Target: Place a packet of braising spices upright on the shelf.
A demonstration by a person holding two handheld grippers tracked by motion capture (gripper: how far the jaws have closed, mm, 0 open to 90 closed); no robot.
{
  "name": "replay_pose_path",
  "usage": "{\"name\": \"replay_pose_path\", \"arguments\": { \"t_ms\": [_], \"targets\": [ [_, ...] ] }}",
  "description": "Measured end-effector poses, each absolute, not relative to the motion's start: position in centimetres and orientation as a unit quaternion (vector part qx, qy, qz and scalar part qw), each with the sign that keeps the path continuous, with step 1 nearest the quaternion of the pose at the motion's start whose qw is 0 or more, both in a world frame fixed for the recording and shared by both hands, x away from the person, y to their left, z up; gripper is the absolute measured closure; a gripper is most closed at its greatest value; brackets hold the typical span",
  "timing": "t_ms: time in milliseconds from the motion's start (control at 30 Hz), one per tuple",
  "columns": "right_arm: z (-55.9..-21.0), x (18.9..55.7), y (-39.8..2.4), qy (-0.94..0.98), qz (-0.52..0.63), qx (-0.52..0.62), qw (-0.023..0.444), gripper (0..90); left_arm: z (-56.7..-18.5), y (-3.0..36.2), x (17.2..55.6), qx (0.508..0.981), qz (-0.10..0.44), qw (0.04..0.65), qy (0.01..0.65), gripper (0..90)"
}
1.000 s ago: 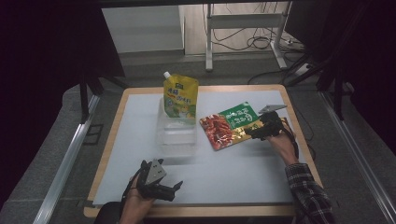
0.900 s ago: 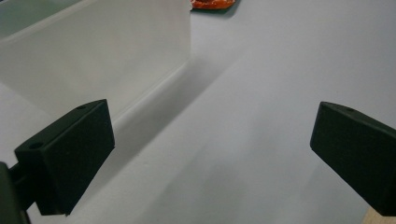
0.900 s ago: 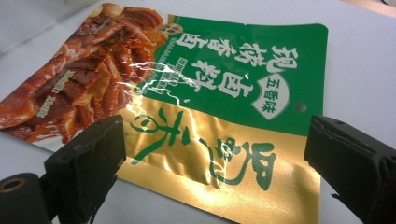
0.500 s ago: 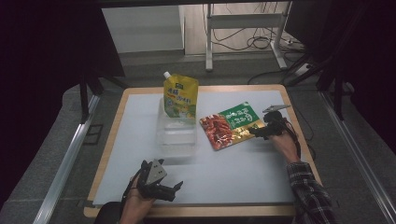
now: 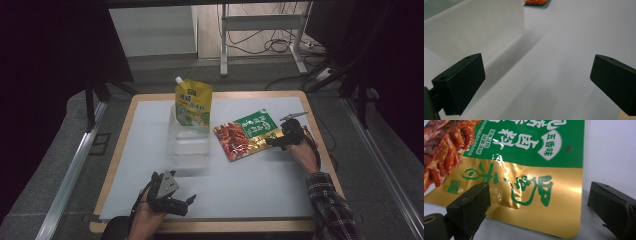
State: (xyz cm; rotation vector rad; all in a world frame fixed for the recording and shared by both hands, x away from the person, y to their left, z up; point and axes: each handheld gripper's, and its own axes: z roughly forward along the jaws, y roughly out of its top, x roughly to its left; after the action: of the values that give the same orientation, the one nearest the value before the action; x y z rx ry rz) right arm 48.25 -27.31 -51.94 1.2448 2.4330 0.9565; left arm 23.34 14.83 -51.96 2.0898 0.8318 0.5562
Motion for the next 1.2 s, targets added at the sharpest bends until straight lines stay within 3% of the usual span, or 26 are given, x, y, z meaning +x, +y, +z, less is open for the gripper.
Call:
{"name": "replay_pose_path", "arguments": {
  "t_ms": [933,1000,1200],
  "targets": [
    [-50.9,47.7,-24.5,0.822,0.388,0.410,0.078,5.1,-52.0,14.7,23.3,0.829,0.221,0.398,0.327,0.0],
    [-50.9,47.6,-24.4,0.822,0.379,0.417,0.085,12.2,-52.0,14.7,23.3,0.831,0.222,0.394,0.325,0.0],
    [-50.3,47.2,-24.2,0.825,0.354,0.417,0.143,59.6,-52.0,14.7,23.3,0.832,0.222,0.392,0.324,0.0]
  ]
}}
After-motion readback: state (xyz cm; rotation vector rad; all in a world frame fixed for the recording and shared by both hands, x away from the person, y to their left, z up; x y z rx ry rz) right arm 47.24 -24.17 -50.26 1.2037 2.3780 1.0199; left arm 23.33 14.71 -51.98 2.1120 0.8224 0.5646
